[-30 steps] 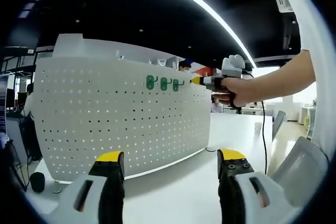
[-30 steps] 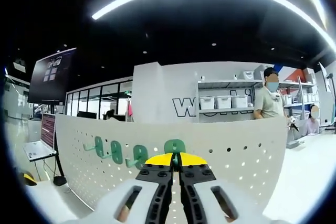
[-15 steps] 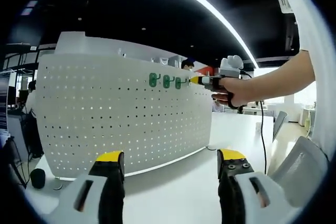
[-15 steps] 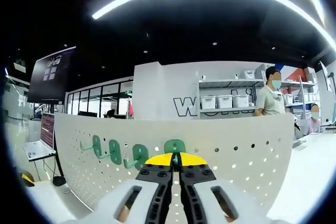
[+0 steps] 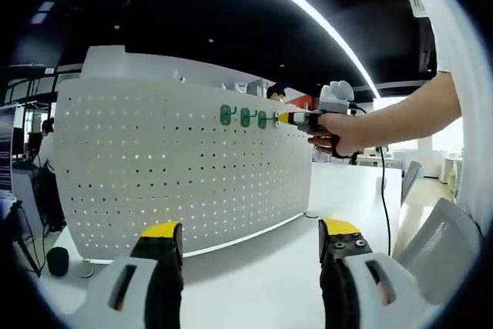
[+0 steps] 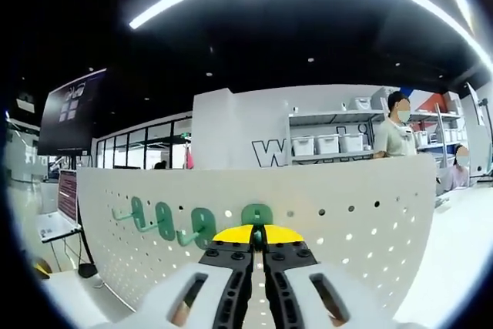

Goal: Insert the hook assembly into the mounting plate slot until the hook locks in place.

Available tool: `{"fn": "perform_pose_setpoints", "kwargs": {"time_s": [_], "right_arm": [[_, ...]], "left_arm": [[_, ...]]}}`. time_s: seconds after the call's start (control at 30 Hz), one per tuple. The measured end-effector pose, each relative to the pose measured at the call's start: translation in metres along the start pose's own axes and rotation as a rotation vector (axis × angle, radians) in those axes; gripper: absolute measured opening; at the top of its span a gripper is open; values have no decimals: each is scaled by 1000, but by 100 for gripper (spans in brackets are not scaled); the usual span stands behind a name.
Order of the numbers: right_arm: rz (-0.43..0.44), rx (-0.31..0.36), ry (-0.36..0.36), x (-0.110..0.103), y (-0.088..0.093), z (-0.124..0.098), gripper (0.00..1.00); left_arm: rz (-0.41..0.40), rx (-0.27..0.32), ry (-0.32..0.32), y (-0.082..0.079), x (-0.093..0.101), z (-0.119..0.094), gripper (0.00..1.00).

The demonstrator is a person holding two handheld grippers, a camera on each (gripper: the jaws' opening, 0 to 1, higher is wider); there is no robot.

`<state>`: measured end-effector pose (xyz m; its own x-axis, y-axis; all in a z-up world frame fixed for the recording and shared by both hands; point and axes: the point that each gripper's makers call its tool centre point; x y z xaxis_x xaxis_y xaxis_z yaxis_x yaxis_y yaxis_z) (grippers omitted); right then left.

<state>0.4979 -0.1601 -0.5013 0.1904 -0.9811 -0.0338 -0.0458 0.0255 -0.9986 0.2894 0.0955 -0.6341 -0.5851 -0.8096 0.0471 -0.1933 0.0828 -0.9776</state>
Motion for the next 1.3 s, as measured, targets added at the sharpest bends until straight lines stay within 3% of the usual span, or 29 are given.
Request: {"fn": "perform_pose_setpoints", "kwargs": {"time_s": [0.5,1.07,1.3], "right_arm": [[36,37,121,0,4,2,1],[46,24,77,0,5,0,4],[36,-1,51,0,9,-4,12]], "left_arm": [[4,0,-5,0,0,-1,74],[5,-6,-2,2,0,0,74],[6,-3,0,2,1,0,74]]}}
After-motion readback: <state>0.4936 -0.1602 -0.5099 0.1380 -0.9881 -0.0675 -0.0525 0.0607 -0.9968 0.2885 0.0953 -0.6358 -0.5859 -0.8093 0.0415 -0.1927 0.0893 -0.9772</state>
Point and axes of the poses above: the point that each gripper's makers call its tool centre point, and the gripper's own axes: z roughly forward along the fingers, x roughly to its right, y roughly out of its underside, and after that the axes turned 10 degrees about -x, right-handed
